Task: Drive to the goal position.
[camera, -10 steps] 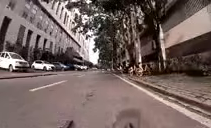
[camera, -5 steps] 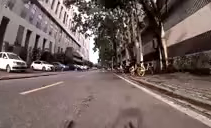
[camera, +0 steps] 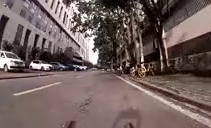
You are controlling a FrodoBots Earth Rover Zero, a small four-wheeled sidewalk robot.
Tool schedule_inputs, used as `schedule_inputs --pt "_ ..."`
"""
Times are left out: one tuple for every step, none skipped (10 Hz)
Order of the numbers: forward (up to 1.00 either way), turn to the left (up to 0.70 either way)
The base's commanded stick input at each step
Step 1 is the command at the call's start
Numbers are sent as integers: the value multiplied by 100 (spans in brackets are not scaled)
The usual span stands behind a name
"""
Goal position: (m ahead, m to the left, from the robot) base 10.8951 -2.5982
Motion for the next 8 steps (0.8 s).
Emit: schedule_inputs --pt "45 0" --pt "45 0" --pt "45 0" --pt "45 0" --pt "45 0" --pt "45 0" --pt "45 0" --pt "45 0"
